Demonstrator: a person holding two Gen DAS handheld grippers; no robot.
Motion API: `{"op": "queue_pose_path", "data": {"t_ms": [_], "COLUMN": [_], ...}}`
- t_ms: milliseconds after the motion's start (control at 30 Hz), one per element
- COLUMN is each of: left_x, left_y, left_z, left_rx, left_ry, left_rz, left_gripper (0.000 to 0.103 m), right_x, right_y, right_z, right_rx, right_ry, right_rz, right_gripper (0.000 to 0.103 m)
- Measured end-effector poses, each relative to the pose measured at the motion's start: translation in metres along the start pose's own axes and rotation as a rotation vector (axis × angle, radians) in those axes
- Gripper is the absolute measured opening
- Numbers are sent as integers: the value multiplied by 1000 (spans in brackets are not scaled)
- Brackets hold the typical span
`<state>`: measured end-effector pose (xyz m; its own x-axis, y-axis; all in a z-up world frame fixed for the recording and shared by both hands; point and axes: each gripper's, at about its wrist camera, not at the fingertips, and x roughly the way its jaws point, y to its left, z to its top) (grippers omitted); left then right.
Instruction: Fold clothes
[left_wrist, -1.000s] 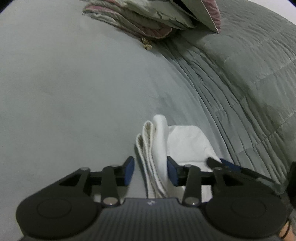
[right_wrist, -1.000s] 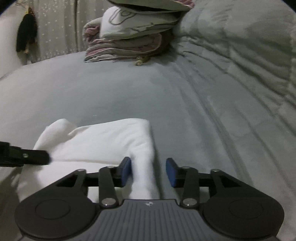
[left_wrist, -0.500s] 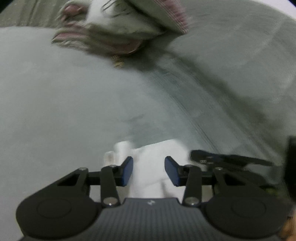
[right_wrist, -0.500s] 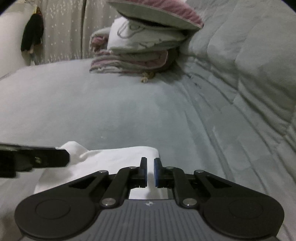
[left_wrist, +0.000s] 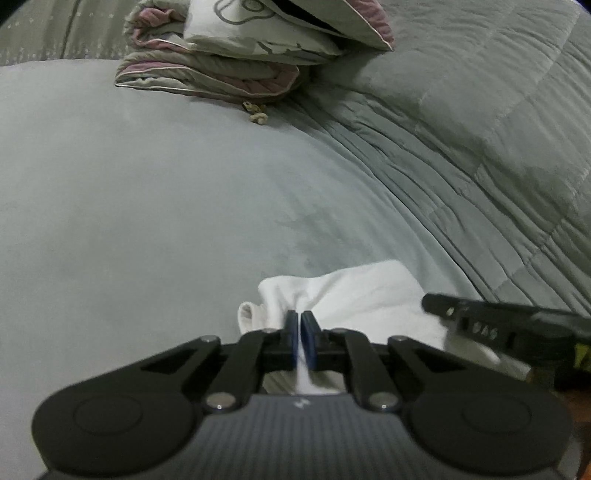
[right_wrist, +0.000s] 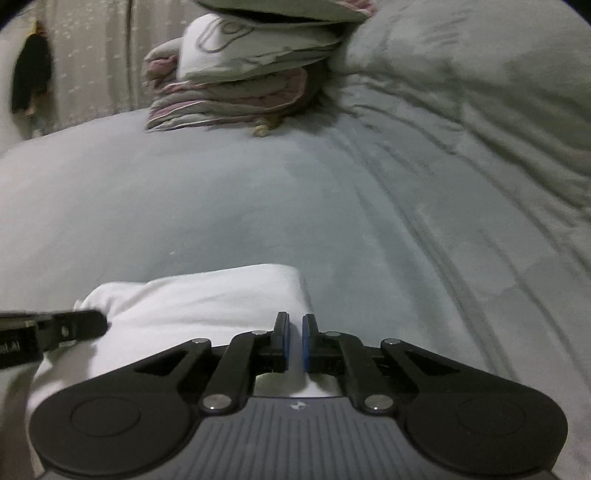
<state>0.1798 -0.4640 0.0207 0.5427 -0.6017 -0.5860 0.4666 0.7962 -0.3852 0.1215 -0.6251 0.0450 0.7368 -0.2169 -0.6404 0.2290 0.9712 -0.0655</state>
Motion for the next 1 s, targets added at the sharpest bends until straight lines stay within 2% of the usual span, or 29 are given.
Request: {"op": "queue_pose_path", "data": {"t_ms": [100, 300, 367, 500, 600, 700, 800, 900, 1000], "left_x": [0, 1, 1, 3, 4, 5, 6, 6, 6], "left_y": [-5, -14, -14, -18, -21, -19, -19, -20, -19], "left_z": [-3, -7, -6, -9, -9, -6, -6, -6, -5], "left_rx": [37, 91, 99, 118, 134, 119, 118, 128, 131], "left_ry": [-5, -7, -7, -13, -13, -2, 1, -1, 0], "left_rz": [12, 37, 47, 63, 71, 70, 74, 78, 75], "left_gripper": [6, 8, 9, 8, 8, 8, 8, 8, 8], "right_x": [-11, 5, 19, 28, 25, 17, 7, -7, -23], "right_y": [5, 38, 43, 26, 15, 18, 14, -1, -7], "right_z": [0, 17, 17, 6, 2, 1, 0, -5, -13], "right_rx": [-18, -101, -114, -40, -9, -46, -27, 83, 129], "right_ry": [-36, -38, -2, -5, -20, -29, -40, -33, -49], "right_rz": [60, 123, 101, 74, 46, -7, -53, 11, 80], "right_gripper": [5, 5, 5, 0, 0, 0, 0, 0, 0]}}
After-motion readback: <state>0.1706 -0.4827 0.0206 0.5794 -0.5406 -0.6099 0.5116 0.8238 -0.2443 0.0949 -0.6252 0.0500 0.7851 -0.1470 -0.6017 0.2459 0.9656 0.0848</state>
